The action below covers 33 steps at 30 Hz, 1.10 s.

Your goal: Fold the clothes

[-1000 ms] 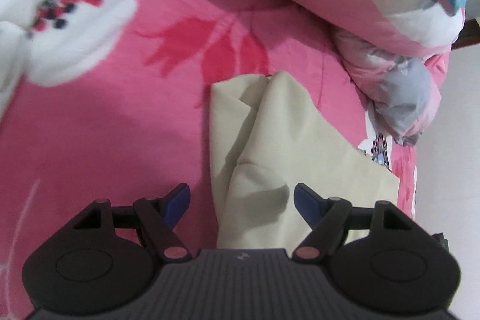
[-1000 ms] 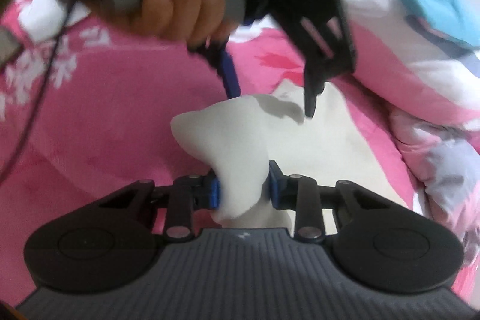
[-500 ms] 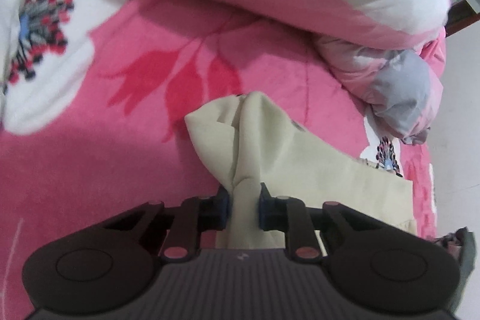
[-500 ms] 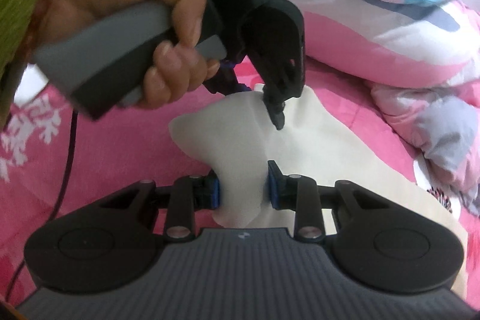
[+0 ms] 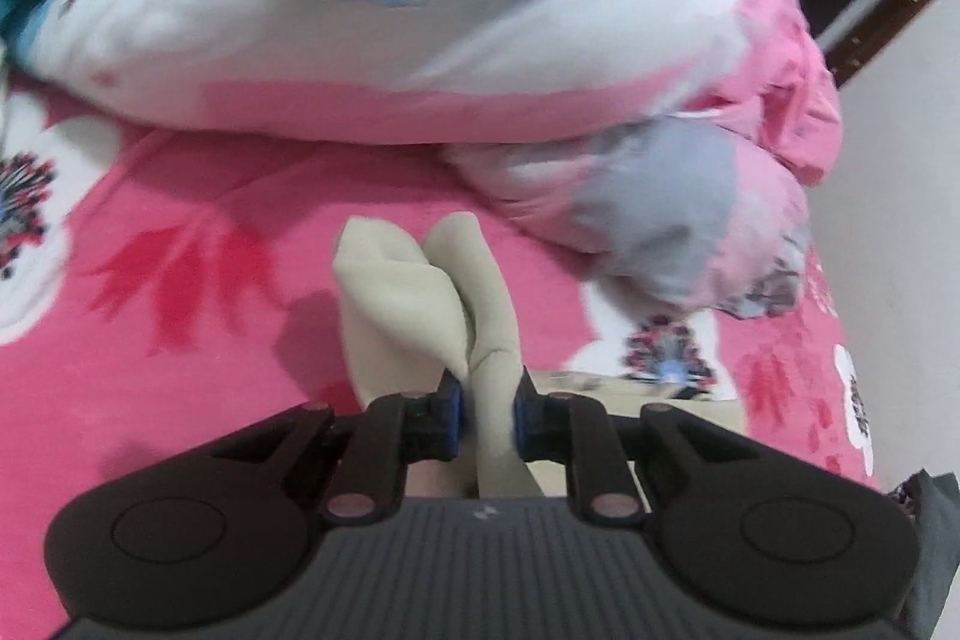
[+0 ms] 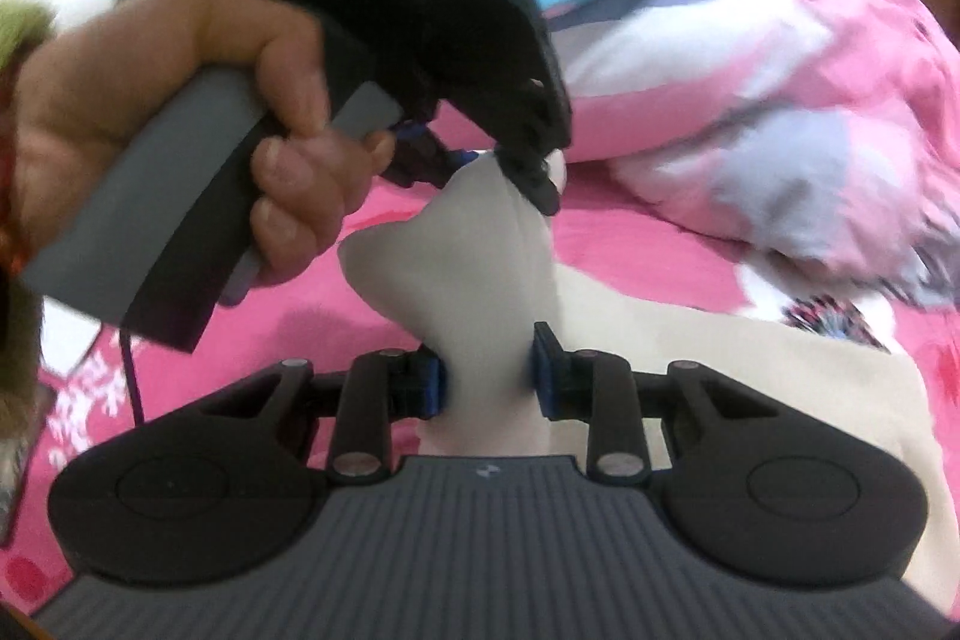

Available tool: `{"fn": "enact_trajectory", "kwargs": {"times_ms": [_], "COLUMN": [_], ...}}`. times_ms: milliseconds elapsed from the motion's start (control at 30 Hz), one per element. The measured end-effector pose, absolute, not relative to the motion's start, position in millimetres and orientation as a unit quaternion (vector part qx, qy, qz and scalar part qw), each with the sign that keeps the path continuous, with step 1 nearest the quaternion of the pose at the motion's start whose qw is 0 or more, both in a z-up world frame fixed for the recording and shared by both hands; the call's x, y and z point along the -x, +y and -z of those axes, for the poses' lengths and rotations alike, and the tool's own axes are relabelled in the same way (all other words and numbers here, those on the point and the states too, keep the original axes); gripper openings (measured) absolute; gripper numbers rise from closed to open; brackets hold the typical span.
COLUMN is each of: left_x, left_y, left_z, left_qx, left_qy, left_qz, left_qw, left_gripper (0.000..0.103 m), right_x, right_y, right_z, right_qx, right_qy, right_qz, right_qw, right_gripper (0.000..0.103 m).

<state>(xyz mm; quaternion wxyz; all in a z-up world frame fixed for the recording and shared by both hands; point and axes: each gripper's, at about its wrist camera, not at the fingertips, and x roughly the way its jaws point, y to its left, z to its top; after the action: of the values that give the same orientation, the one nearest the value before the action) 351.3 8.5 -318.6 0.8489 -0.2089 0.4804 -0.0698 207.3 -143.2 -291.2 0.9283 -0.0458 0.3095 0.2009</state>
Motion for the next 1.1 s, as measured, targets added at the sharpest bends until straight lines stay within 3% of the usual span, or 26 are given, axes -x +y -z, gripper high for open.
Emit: {"fn": "enact_trajectory", "kwargs": {"times_ms": [300,667,800,867,967,1100], "left_x": [-374,-380,-380,-374,-354,-313], "left_y": [-125,-243,-253,-242,-209,-154], "left_z": [301,344,370,364,340,325], "left_qx": [0.151,0.081,0.108,0.137,0.152,0.128], "left_qy": [0.481,0.517,0.538,0.528,0.502,0.508], "left_qz": [0.13,0.186,0.223,0.239,0.245,0.193], "left_qw": [0.854,0.832,0.806,0.803,0.815,0.829], "left_gripper": [0.016,0.018,0.042,0.044,0.057,0.061], "right_x": [-192,-187,-185,-179,-170,-176], "right_y": [-273,-386,-424,-451,-482,-495], "right_z": [282,329,379,416,455,454], "right_qx": [-0.084,-0.212,-0.328,-0.451,-0.591,-0.61], "right_qy": [0.316,0.335,0.366,0.359,0.339,0.356], "right_qz": [-0.121,-0.037,-0.011,-0.015,-0.032,-0.055], "right_qw": [0.937,0.917,0.871,0.817,0.731,0.706], "right_gripper": [0.024,0.023,0.024,0.025,0.026,0.041]}}
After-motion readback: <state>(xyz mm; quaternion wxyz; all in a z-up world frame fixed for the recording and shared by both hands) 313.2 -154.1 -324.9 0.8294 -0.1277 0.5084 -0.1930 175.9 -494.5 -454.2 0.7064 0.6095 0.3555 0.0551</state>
